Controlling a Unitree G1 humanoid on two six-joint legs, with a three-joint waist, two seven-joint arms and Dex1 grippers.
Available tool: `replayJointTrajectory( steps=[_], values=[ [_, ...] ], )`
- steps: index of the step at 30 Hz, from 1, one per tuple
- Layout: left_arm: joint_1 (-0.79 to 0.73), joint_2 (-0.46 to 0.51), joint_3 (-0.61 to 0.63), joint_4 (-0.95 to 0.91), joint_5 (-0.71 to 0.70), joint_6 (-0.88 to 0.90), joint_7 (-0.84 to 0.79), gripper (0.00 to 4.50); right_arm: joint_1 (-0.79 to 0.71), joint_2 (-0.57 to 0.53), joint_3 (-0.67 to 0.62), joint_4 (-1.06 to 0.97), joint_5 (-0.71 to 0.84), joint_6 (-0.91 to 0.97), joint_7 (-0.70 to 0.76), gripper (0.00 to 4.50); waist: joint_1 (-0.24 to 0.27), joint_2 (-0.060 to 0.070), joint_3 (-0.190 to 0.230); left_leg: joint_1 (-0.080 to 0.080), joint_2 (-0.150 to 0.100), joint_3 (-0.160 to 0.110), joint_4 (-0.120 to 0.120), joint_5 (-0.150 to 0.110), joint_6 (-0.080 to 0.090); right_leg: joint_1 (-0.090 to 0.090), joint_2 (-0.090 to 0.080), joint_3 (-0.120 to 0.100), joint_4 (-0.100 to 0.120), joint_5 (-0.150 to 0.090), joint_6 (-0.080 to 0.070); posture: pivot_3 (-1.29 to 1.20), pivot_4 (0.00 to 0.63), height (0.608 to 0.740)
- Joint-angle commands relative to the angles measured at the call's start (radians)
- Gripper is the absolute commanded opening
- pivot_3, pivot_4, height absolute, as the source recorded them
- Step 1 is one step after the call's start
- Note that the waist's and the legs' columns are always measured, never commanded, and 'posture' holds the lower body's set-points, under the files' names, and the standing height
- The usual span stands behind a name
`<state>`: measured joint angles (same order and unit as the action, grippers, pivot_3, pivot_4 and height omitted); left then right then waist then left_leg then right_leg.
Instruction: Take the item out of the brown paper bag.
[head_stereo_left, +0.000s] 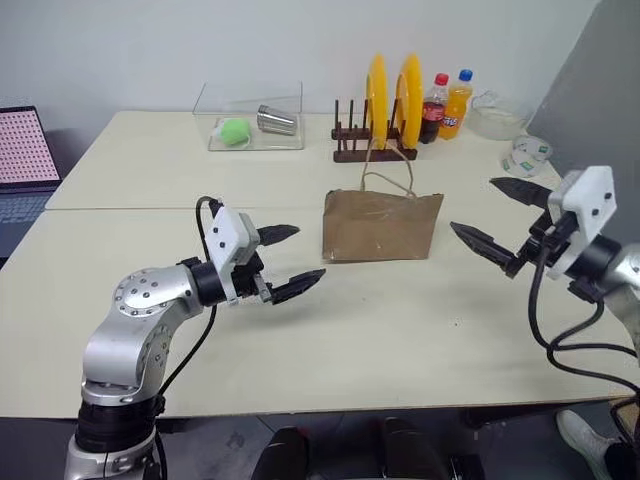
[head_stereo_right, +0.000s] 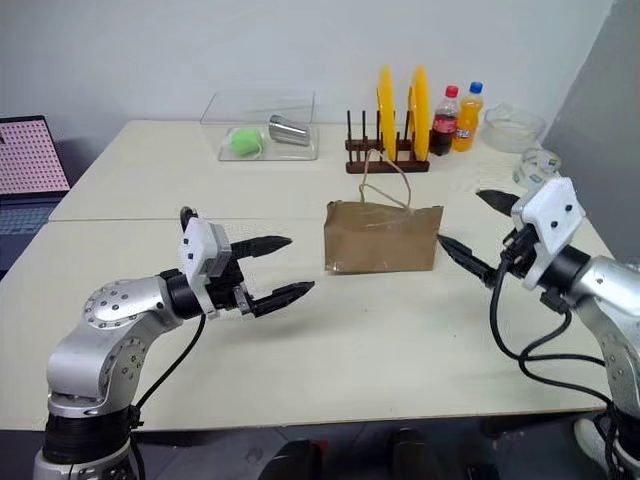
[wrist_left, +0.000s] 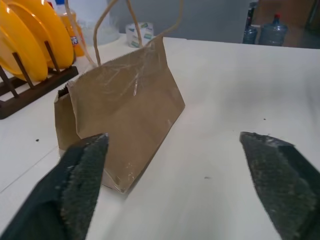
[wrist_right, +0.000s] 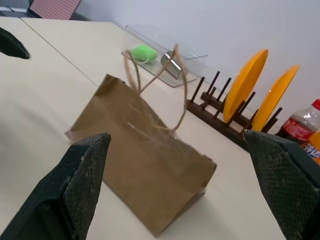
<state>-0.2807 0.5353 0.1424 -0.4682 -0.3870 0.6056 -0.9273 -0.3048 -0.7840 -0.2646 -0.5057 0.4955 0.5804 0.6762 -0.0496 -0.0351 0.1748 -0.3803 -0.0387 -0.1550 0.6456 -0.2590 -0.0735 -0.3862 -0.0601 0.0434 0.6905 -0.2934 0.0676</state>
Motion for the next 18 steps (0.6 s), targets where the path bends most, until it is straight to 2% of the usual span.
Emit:
replayJointTrajectory(
  steps=[1, 8, 11, 18],
  values=[
    [0.002, 0.023, 0.002, -0.036, -0.023, -0.022, 0.025, 4.48, -0.116, -0.016, 0.074, 0.116, -0.068, -0.018, -0.006, 4.5, -0.002, 0.001, 0.0, 0.0, 0.0, 0.0, 0.0, 0.0, 0.0, 0.0, 0.0, 0.0, 0.0, 0.0, 0.0, 0.0, 0.15, 0.74],
    [-0.01, 0.037, -0.029, -0.017, -0.024, -0.067, 0.046, 4.48, -0.345, 0.037, 0.142, 0.355, -0.129, -0.001, -0.056, 4.5, 0.001, 0.002, 0.001, -0.001, 0.0, 0.0, -0.001, 0.0, 0.0, 0.0, 0.0, 0.0, -0.003, 0.001, -0.001, 0.0, 0.15, 0.74],
    [-0.024, 0.044, -0.033, -0.007, -0.037, -0.075, 0.042, 4.5, -0.441, 0.027, 0.214, 0.516, -0.222, -0.076, -0.029, 3.86, 0.001, 0.003, 0.001, -0.002, 0.0, 0.0, -0.001, 0.0, 0.0, -0.001, 0.0, 0.0, -0.004, 0.001, -0.001, 0.0, 0.15, 0.74],
    [-0.045, 0.037, -0.042, -0.013, -0.069, -0.074, 0.058, 4.5, -0.683, 0.077, 0.379, 0.985, -0.423, -0.305, 0.043, 1.37, -0.007, 0.004, 0.002, -0.002, 0.0, 0.002, -0.002, 0.0, 0.0, -0.001, 0.0, 0.0, -0.007, 0.001, -0.002, 0.0, 0.15, 0.74]
  ],
)
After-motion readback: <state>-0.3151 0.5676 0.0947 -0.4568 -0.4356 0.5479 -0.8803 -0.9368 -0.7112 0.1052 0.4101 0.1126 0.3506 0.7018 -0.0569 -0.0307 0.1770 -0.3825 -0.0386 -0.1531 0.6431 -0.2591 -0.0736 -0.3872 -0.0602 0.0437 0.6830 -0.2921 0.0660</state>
